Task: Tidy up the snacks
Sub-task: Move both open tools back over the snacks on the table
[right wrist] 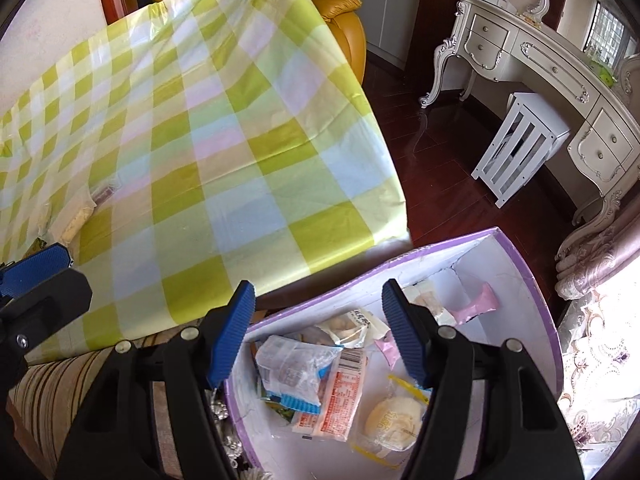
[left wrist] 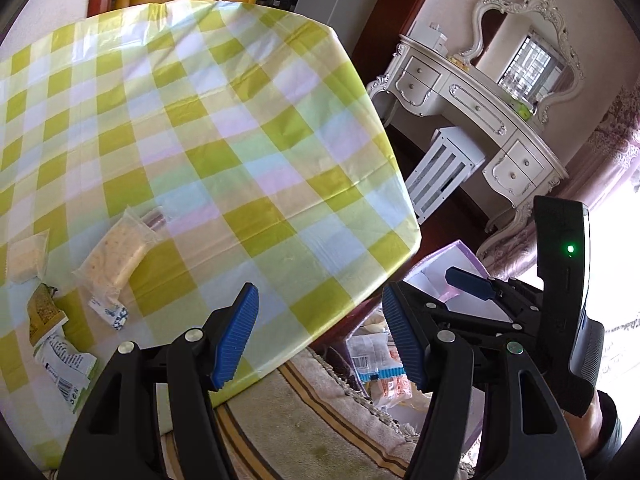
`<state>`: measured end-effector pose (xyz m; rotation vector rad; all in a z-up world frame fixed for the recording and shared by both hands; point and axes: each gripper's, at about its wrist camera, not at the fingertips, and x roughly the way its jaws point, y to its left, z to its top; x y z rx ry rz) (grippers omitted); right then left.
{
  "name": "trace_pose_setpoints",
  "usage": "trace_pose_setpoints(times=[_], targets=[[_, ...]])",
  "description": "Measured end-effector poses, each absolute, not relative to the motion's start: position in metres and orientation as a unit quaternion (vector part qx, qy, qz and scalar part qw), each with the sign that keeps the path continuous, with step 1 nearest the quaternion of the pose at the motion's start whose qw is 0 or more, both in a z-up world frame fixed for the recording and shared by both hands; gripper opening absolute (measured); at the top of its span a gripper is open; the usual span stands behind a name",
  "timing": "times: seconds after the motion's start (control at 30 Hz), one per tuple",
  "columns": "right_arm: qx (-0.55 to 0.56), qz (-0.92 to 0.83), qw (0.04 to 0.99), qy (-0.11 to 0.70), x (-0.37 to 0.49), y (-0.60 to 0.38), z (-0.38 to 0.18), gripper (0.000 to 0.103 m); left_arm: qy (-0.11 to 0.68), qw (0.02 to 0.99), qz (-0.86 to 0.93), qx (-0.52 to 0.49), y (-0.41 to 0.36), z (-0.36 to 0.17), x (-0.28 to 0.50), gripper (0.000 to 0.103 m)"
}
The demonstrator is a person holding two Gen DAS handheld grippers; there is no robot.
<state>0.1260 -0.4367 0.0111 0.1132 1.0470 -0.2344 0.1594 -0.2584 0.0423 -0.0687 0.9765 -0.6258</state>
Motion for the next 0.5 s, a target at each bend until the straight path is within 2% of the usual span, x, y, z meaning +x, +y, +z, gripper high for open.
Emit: trace_pose_setpoints(times=[0.37,0.5], targets=[[0.056,-0.058,0.869,0.489,0.147,-0.380,0.019,0.067,0.461,0.852,-0.237,-0.078,-0.198,0.037,0.190,0.063],[0.062,-0.042,0.872,0.483,0.157,-0.361,0.021,0.071,0.460,0.859,-0.204,-0.092,-0.170,0.034,0.202,0.062]])
